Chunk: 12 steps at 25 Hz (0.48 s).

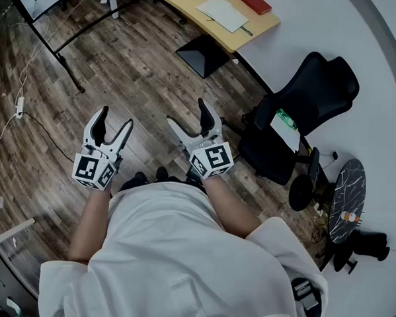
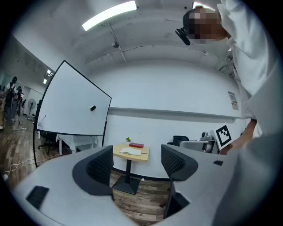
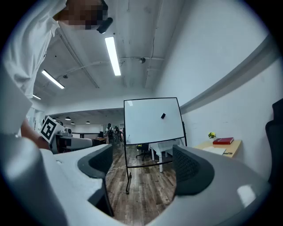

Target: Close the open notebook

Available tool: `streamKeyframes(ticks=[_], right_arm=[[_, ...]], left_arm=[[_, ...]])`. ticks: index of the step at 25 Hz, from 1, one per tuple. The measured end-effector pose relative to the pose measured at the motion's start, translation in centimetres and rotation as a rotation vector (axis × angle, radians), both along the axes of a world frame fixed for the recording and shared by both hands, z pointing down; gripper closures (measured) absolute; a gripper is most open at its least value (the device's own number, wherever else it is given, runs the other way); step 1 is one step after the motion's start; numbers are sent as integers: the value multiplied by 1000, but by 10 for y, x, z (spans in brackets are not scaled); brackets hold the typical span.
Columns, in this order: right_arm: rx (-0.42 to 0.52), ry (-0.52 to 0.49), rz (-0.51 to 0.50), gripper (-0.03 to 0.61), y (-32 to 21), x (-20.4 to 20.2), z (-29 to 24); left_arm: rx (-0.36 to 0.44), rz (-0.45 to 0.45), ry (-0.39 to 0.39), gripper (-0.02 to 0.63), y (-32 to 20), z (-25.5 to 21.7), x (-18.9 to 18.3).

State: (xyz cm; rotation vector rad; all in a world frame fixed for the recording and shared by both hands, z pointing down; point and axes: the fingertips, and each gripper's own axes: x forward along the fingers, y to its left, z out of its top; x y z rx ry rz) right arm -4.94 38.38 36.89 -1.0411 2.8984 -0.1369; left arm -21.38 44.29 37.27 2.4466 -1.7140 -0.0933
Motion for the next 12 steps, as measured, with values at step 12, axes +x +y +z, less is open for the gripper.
streamKeyframes(ticks=[12], right_arm=[[-13, -40, -100, 149, 9, 1, 5]], left_arm=[[-18, 24, 15, 288, -2, 10, 12]])
